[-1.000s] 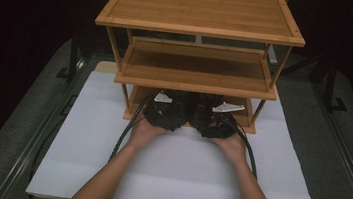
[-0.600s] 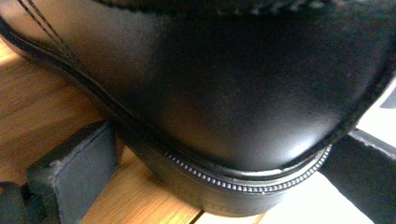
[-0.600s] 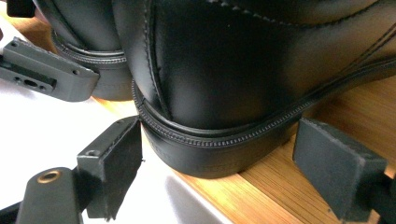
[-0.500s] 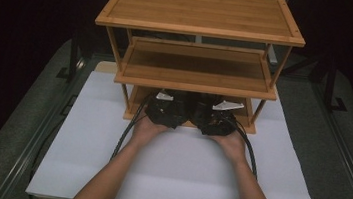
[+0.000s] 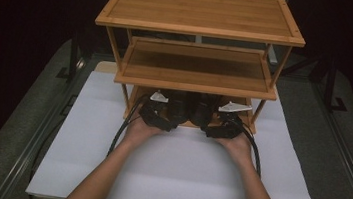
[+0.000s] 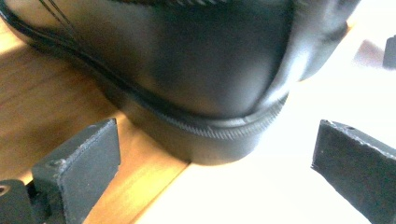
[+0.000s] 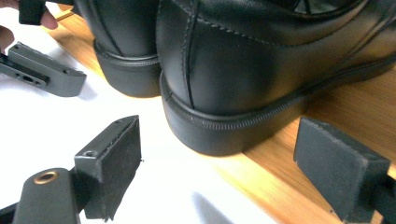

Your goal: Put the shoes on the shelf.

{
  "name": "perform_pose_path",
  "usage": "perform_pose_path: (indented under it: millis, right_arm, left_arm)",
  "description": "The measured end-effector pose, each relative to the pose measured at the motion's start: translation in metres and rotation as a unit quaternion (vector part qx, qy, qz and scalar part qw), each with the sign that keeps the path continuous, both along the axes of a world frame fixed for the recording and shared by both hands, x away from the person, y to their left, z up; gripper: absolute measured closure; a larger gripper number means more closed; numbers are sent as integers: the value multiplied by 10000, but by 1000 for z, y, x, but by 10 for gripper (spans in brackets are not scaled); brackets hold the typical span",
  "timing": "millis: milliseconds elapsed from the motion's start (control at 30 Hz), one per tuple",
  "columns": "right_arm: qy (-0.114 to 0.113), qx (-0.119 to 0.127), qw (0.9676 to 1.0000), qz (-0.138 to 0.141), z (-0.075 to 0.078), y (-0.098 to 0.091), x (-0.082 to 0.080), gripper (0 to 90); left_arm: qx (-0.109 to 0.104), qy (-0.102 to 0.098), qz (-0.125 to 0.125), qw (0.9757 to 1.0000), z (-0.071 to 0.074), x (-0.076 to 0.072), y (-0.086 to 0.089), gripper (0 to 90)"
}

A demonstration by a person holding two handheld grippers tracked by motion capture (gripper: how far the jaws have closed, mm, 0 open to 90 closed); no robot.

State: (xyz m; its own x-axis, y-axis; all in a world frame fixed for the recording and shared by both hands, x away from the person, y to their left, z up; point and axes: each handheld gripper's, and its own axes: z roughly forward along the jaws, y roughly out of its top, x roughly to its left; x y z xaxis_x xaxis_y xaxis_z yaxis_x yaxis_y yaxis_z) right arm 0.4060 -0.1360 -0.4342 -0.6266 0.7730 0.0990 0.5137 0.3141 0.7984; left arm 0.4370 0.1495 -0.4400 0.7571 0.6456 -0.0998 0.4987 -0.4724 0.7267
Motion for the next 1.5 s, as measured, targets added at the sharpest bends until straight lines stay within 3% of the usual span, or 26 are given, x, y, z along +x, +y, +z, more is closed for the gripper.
perform_pose_path:
  millis: [200, 367, 633, 767, 867, 967, 1233, 1500]
  right_arm:
    - [129, 26, 9999, -53, 3, -16, -17, 134]
    - [85, 56, 9999, -134, 5, -35, -32, 102]
    - [-82, 49, 9995, -289, 7, -66, -62, 96]
    - [-138, 55, 9993, -354, 9, -78, -77, 96]
    - [-169, 67, 9991, -386, 8, -88, -90, 96]
    - [-149, 58, 9990, -424, 6, -97, -105, 96]
    - [-26, -129, 9987, -491, -4, -117, -136, 96]
    - [166, -435, 9971, -606, -16, -135, -160, 93]
  left_arm:
    - [55, -44, -133, 9999, 6, -15, 13, 7]
    - [-4, -95, -135, 9999, 12, -35, 26, 7]
    - [106, -149, -174, 9997, 15, -64, 48, 7]
    - [59, -213, -91, 9997, 17, -81, 61, 7]
    - [181, -276, -91, 9994, 17, -95, 74, 7]
    - [172, -306, -15, 9994, 16, -106, 85, 7]
    - [300, -379, 164, 9987, 15, -138, 119, 7]
    - [663, -289, 270, 9970, 0, -162, 144, 7]
